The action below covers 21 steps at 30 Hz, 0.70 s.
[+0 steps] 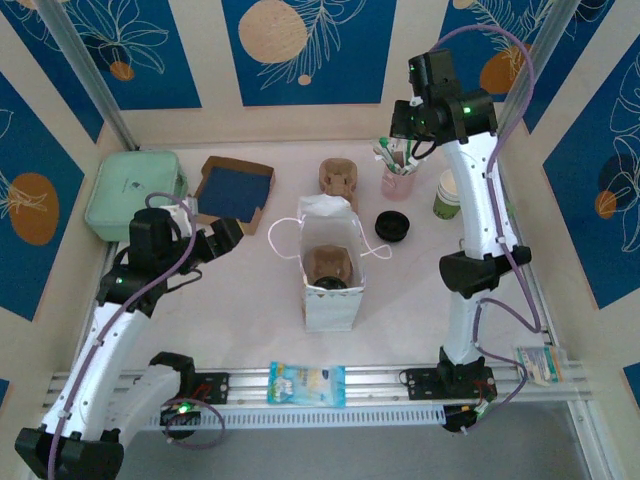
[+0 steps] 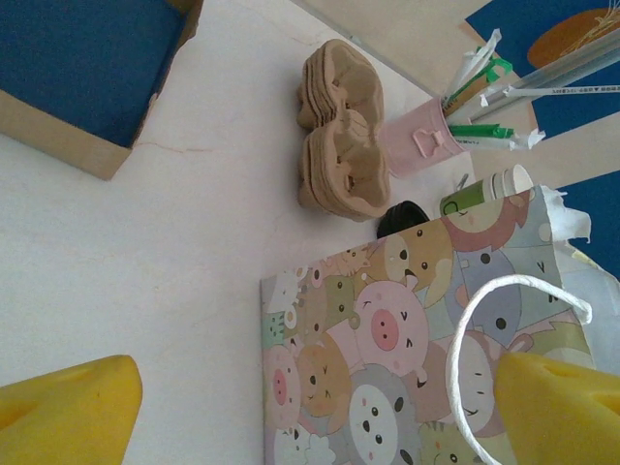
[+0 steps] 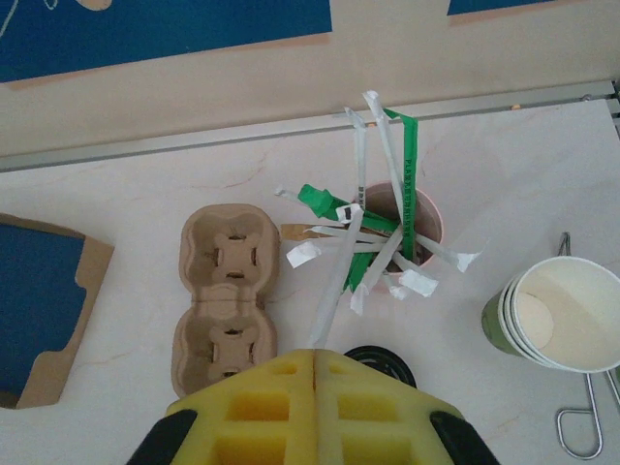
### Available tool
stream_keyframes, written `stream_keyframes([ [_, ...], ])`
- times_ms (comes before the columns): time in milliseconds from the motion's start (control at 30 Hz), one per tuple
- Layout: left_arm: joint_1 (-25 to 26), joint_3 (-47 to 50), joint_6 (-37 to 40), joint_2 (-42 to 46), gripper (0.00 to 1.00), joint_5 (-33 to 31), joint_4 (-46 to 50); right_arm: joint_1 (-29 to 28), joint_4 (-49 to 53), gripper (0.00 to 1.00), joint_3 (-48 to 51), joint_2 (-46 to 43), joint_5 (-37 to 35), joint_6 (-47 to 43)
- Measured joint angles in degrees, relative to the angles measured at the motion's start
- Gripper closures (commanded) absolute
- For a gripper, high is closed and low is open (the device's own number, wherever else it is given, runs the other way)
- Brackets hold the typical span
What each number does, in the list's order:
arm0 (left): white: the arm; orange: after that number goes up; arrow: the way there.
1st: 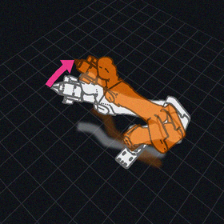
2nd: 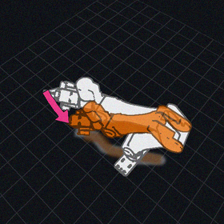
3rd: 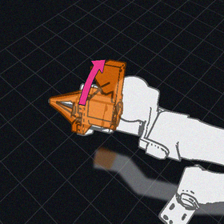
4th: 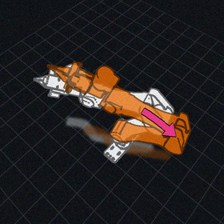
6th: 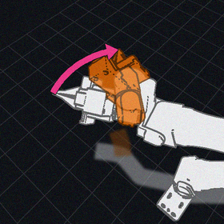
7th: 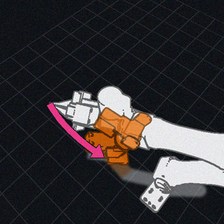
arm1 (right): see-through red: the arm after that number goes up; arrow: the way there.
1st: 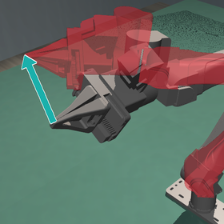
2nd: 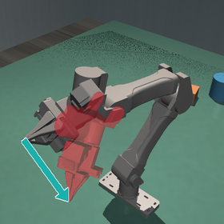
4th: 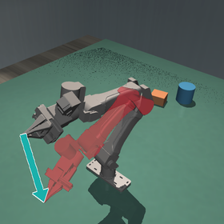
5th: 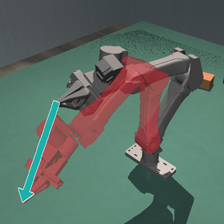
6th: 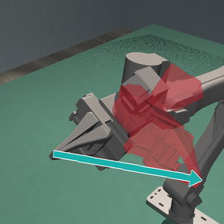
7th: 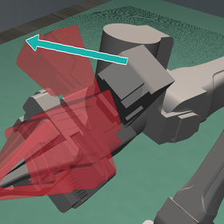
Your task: Pack the takeout coffee
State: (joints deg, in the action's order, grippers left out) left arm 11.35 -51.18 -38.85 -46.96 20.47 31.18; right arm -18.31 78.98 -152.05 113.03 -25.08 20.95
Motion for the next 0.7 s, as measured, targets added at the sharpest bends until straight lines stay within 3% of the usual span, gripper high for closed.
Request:
stream_keyframes([
  [700, 0.00, 0.00, -0.04, 1.36, 0.07, -0.11, 0.92, -5.77, 2.78, 1.00, -1.38, -4.85, 2.14, -0.02],
])
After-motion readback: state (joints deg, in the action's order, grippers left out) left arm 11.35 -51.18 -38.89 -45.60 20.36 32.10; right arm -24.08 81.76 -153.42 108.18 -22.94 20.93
